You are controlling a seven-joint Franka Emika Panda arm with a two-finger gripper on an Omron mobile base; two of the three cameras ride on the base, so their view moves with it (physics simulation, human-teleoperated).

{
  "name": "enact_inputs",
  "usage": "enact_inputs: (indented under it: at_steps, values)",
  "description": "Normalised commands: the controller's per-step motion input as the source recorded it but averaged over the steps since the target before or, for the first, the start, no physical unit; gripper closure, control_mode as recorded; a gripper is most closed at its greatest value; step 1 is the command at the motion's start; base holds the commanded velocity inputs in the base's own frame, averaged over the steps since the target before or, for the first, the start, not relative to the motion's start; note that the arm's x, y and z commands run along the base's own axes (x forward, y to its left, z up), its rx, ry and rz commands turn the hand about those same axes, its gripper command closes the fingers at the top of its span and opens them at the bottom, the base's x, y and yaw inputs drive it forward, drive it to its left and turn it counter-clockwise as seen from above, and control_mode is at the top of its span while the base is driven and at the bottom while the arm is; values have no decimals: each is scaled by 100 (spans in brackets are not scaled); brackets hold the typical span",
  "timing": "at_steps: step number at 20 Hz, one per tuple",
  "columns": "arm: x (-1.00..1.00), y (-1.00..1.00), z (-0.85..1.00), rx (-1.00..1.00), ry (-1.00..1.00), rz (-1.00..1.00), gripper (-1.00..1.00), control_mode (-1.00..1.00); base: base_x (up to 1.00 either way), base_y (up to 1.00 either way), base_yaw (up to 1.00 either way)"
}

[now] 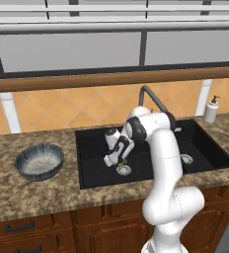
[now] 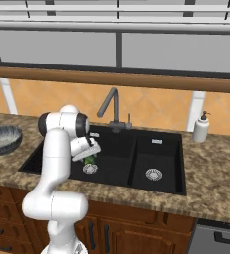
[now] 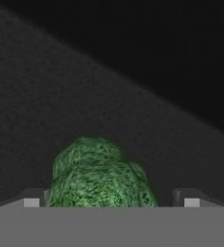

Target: Pick the broccoli from the sink and place it in the bowl. Then pick the bowl and place it in the microwave. Then close the microwave door and press the start button.

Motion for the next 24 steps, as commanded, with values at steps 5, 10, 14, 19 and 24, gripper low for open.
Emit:
enact_inputs:
  at_steps: [5, 10, 14, 19, 24]
  values:
    - [-20, -22, -7, 0, 0, 0, 100, -100, 0, 0, 0]
    - [-21, -16, -3, 0, 0, 0, 100, -100, 0, 0, 0]
    - [-38, -4, 20, 0, -10, 0, 100, -100, 0, 0, 0]
    - [-62, 24, 99, 0, -21, 0, 100, -100, 0, 0, 0]
    - [-72, 41, 100, 3, -3, 0, 100, -100, 0, 0, 0]
